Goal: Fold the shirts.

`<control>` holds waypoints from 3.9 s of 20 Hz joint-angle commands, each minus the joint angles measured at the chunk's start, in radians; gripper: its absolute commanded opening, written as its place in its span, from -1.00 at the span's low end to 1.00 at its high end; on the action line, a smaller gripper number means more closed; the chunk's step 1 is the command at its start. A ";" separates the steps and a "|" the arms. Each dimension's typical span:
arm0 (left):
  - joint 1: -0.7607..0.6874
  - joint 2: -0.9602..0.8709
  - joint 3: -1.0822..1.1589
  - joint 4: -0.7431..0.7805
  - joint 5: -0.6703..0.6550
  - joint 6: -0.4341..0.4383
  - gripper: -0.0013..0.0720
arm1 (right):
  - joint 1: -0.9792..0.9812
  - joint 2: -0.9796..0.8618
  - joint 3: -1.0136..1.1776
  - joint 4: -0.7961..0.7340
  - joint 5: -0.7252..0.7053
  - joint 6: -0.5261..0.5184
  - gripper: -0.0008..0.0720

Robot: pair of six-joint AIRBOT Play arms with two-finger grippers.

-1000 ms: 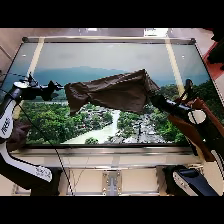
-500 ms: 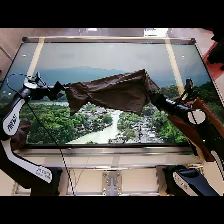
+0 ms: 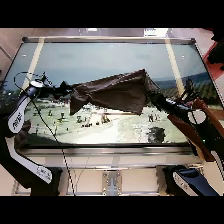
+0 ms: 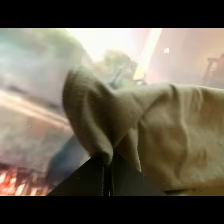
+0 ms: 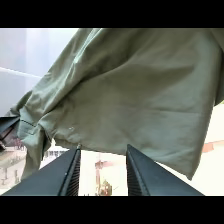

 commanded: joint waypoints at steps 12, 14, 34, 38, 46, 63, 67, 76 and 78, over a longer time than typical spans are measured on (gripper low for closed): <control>-0.016 -0.001 0.318 -0.137 -0.238 0.071 -0.94 | 0.088 -0.104 -0.292 0.265 -0.242 0.191 0.40; -0.016 -0.001 0.318 -0.136 -0.251 0.071 -0.95 | 0.166 -0.167 -0.292 0.326 -0.328 0.192 0.44; 0.026 0.010 0.403 -0.177 -0.367 0.082 -0.95 | 0.227 -0.329 -0.019 0.020 -0.484 0.192 -0.89; 0.134 0.126 0.520 -0.335 -0.586 0.180 -0.95 | 0.093 -0.012 0.028 -0.206 -0.303 0.192 -0.89; 0.239 0.669 0.529 -0.312 -0.677 0.327 -0.95 | -0.024 0.454 0.460 -0.502 0.191 0.192 -0.90; 0.018 0.513 0.362 0.301 -0.468 0.123 -0.95 | -0.023 -0.287 0.684 -0.570 0.177 0.140 -0.89; -0.188 0.220 0.338 0.565 -0.177 0.048 -0.95 | -0.021 -0.552 0.684 -0.475 -0.002 0.140 -0.89; -0.161 0.086 0.462 0.649 0.320 -0.391 0.26 | -0.019 -0.732 0.691 -0.333 -0.359 0.143 -0.09; -0.121 0.108 0.559 0.652 0.126 -0.389 0.24 | -0.040 -0.690 0.694 -0.344 -0.309 0.142 -0.09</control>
